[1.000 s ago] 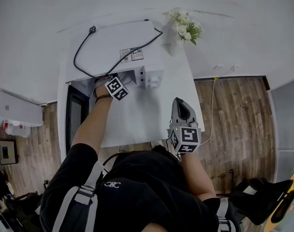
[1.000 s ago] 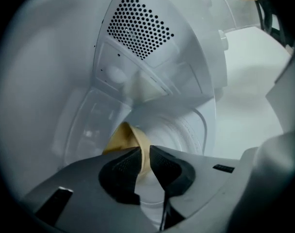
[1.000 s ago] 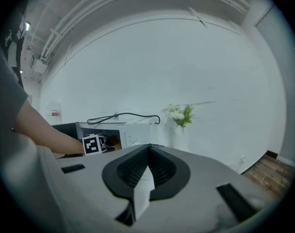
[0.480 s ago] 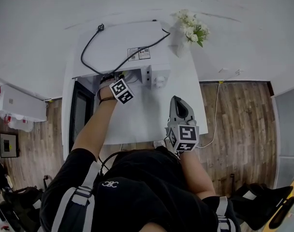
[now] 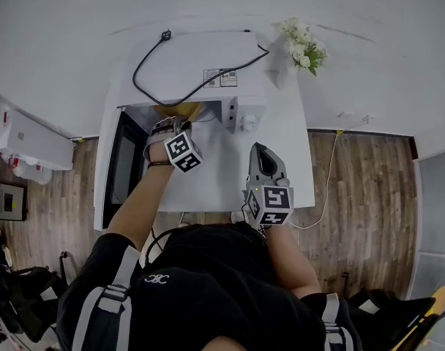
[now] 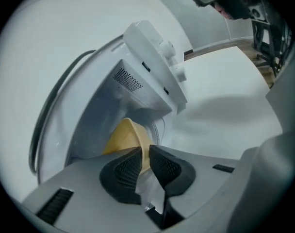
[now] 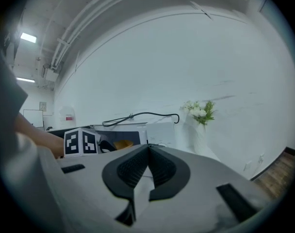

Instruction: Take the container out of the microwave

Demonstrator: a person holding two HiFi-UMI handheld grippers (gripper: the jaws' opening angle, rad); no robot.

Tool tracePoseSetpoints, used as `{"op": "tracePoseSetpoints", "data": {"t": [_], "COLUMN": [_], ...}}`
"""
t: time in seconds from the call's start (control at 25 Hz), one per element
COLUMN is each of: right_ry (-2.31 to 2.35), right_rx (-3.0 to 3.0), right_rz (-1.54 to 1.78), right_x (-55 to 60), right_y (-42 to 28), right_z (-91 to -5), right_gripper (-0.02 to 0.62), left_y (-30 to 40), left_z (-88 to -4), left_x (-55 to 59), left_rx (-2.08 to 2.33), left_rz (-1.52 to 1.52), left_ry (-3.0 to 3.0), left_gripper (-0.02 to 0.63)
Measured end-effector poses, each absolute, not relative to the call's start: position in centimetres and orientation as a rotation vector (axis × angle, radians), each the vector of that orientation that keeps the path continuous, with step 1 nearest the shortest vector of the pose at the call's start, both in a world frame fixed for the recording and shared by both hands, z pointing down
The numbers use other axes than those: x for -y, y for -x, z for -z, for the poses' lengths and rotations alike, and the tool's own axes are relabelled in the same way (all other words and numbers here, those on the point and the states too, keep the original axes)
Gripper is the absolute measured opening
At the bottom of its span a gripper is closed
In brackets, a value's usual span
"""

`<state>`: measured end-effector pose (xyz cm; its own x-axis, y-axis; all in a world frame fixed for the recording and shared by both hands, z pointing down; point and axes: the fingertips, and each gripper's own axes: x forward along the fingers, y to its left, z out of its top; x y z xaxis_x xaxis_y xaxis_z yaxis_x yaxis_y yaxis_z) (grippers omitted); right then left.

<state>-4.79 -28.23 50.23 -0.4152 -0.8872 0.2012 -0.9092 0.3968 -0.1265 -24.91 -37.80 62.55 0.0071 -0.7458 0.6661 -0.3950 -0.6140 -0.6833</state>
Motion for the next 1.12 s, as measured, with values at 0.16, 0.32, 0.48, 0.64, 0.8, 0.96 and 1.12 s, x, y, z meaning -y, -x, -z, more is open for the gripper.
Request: {"op": "tracePoseSetpoints", "data": {"t": [0.16,0.32,0.48,0.64,0.8,0.96,1.12], "right_ry": [-1.571,-1.507,-1.443,-1.407,-1.374,-1.361,-1.354], "right_rx": [2.591,2.631,2.672,2.696,2.708,2.706,2.705], "right_rz": [-0.349,-0.362,-0.369,-0.348,-0.343,-0.362,-0.374], "right_x": [28.7,29.0,29.6,30.2,30.7,30.7,30.6], "right_y": [6.6,8.5,10.7,12.1,13.2,13.9,14.3], "right_z": [-50.6,-50.7,-50.6,-50.5,-50.7,-51.0,-51.2], "right_gripper": [0.0,0.0,0.0,0.0,-0.002,-0.002,-0.002], "left_y": [24.4,23.5,22.9,22.8,23.0,22.8,22.8], "left_z": [-61.5,-60.7,-60.0,-59.7,-59.5,-59.9,-60.1], "left_x": [35.0,32.3,29.9,28.0,26.7,25.8,25.4], "left_rx": [-1.164,-1.145,-1.132,-1.149,-1.162,-1.147,-1.137], "left_rz": [1.63,1.615,1.598,1.579,1.565,1.57,1.577], "left_ry": [1.998,2.003,2.031,2.052,2.062,2.087,2.088], "left_gripper": [0.049,0.049,0.048,0.048,0.048,0.048,0.048]}}
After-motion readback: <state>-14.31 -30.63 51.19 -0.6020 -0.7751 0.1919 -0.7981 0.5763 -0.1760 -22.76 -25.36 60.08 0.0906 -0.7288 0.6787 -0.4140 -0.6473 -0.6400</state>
